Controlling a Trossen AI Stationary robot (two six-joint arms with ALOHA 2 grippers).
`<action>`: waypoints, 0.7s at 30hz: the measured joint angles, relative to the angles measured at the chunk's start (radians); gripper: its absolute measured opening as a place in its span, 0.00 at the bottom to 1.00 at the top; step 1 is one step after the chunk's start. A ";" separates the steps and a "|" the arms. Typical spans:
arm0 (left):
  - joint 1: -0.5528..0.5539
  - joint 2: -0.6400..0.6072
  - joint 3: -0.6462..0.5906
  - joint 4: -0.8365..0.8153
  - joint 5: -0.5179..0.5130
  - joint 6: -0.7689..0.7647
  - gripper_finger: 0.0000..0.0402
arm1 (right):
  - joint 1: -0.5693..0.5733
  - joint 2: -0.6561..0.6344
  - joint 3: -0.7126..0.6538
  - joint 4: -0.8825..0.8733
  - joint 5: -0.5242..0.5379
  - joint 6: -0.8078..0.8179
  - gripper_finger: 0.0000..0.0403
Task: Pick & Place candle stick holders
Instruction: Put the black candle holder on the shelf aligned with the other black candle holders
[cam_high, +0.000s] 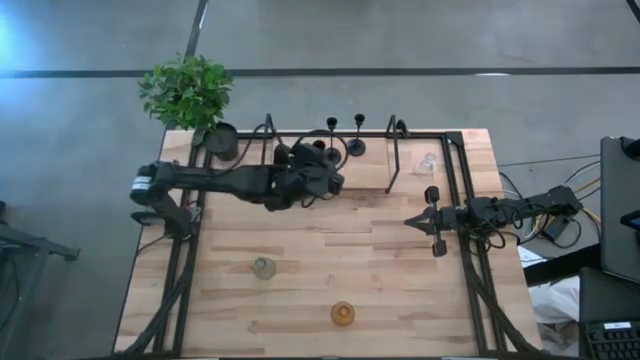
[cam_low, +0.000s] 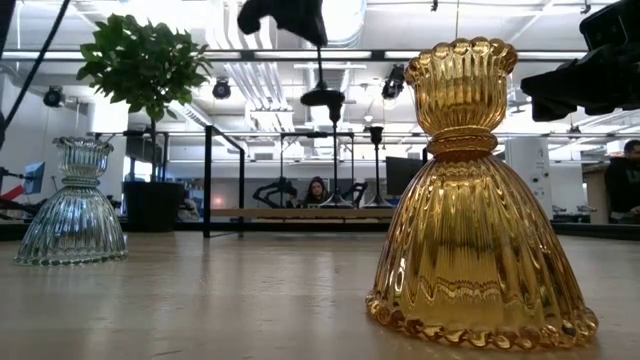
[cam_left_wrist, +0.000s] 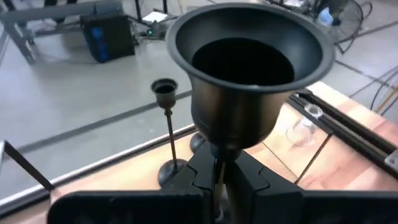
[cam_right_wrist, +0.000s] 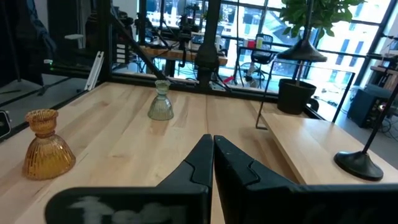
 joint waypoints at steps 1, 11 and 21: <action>0.008 0.002 0.000 0.003 -0.001 -0.016 0.05 | 0.000 0.000 0.000 0.000 0.000 0.001 0.02; 0.073 0.046 0.001 -0.038 -0.010 -0.043 0.05 | 0.000 0.000 0.000 0.000 0.000 0.000 0.02; 0.131 0.055 -0.001 -0.171 -0.010 -0.135 0.05 | 0.000 0.000 0.000 0.000 0.000 0.000 0.02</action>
